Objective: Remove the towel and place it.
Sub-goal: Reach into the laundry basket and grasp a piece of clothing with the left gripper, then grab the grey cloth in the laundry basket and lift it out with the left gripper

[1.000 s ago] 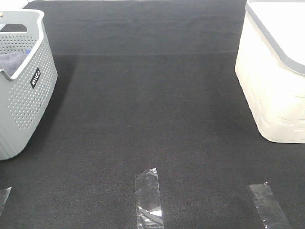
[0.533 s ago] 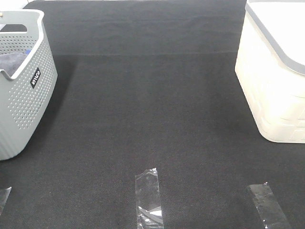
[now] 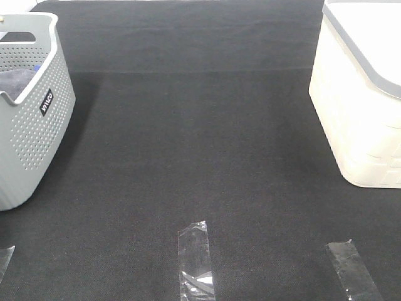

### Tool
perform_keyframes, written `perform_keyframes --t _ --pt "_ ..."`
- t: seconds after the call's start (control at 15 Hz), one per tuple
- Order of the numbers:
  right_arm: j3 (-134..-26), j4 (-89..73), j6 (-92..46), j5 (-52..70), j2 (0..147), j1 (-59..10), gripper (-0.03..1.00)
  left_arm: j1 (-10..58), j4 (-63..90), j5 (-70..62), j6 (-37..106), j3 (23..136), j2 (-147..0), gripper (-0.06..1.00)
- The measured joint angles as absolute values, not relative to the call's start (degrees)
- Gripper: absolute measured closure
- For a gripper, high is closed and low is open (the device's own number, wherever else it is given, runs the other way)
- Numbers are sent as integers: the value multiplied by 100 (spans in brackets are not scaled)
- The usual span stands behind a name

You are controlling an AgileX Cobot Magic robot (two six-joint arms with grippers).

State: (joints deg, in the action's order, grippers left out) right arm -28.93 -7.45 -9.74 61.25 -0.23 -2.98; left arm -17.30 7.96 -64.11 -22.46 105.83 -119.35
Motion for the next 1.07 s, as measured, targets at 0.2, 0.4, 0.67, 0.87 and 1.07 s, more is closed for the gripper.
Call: perform_keyframes --t 0.2,0.4,0.67,0.87,1.07 --pt "-2893 -745 -974 6125 -23 -298 16 -1730 688 -6343 -2252 10605 -11958 24" --pt "-2893 -745 -974 6125 -23 -298 17 -1730 653 -6268 -2252 10611 -12118 24" --pt "-2893 -745 -974 6125 -23 -298 17 -1730 665 -6045 -2252 10611 -12227 24" --pt "-2893 -745 -974 6125 -23 -298 17 -1730 665 -5861 -2252 10611 -12233 24" --pt "-2893 -745 -974 6125 -23 -298 17 -1730 665 -5810 -2172 10611 -12284 28"
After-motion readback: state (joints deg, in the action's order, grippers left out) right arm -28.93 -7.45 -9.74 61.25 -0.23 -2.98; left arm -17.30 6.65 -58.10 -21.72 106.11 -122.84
